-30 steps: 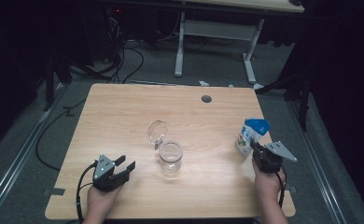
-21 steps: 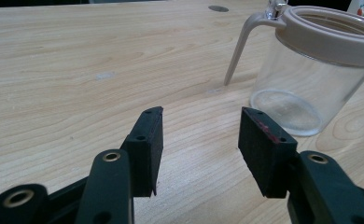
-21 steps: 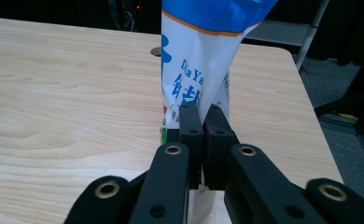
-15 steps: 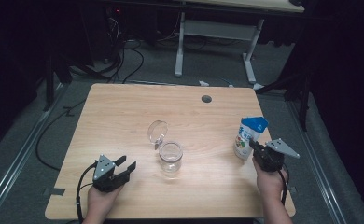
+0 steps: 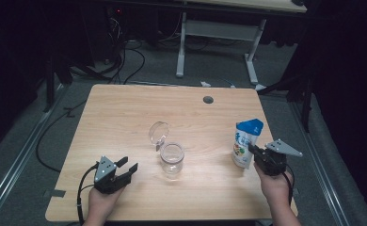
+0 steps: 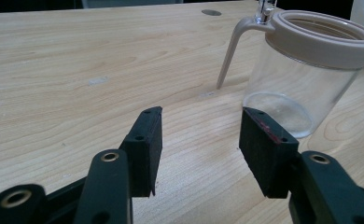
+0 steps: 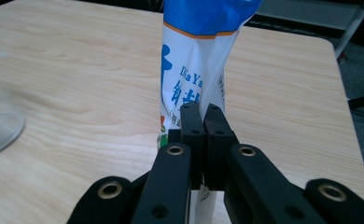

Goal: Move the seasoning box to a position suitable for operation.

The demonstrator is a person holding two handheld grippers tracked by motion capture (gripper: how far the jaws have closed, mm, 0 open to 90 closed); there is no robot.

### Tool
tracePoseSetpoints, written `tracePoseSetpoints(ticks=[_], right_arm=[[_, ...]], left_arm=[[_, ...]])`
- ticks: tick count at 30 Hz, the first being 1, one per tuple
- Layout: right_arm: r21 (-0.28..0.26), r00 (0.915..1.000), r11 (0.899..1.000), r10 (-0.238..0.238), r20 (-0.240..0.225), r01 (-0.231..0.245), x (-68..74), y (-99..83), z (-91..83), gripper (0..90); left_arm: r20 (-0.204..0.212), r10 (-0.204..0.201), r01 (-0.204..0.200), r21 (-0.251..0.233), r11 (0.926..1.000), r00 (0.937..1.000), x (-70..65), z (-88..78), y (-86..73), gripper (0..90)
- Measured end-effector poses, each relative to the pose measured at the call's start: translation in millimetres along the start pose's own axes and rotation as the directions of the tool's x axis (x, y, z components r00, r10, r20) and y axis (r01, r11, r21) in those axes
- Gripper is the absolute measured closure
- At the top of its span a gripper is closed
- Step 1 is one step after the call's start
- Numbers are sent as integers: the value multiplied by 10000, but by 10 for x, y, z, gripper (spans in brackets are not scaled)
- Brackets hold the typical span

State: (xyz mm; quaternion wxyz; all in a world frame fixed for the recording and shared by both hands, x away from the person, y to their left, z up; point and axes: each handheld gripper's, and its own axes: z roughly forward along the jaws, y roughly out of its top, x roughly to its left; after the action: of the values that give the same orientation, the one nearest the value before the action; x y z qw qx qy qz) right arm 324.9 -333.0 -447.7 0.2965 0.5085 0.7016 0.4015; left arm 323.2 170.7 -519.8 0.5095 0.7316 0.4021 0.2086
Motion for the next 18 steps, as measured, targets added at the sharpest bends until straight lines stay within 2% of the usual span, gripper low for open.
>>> tracePoseSetpoints(ticks=[2, 3, 8, 10, 14, 17, 18], right_arm=[[73, 9999, 10000, -67, -100, 68, 18, 15, -12, 891], [291, 9992, 9993, -246, -306, 255, 58, 51, -41, 891], [634, 9977, 9975, -280, -610, 319, 91, 96, -69, 891], [1018, 9964, 9940, -330, -782, 410, 108, 130, -91, 891], [1402, 9939, 9878, -543, -962, 675, 142, 175, -131, 891], [1570, 9927, 9851, -530, -1087, 698, 156, 195, -147, 892], [1779, 9900, 9800, -682, -1233, 896, 185, 220, -160, 892]], left_arm=[[18, -10, 10, -1, 10000, 10000, 2, 2, 1, 497], [48, 7, -7, -24, 10000, 10000, 4, -1, 4, 497], [88, -18, 19, -91, 10000, 10000, 10, -13, 7, 496], [126, 16, -15, -80, 10000, 9999, 7, -15, 7, 495], [171, 8, -6, -123, 9999, 9999, -3, -18, 8, 495], [206, 17, -14, -117, 9999, 9998, -8, -17, 8, 495], [227, 28, -26, -114, 9999, 9997, -10, -17, 9, 495]])
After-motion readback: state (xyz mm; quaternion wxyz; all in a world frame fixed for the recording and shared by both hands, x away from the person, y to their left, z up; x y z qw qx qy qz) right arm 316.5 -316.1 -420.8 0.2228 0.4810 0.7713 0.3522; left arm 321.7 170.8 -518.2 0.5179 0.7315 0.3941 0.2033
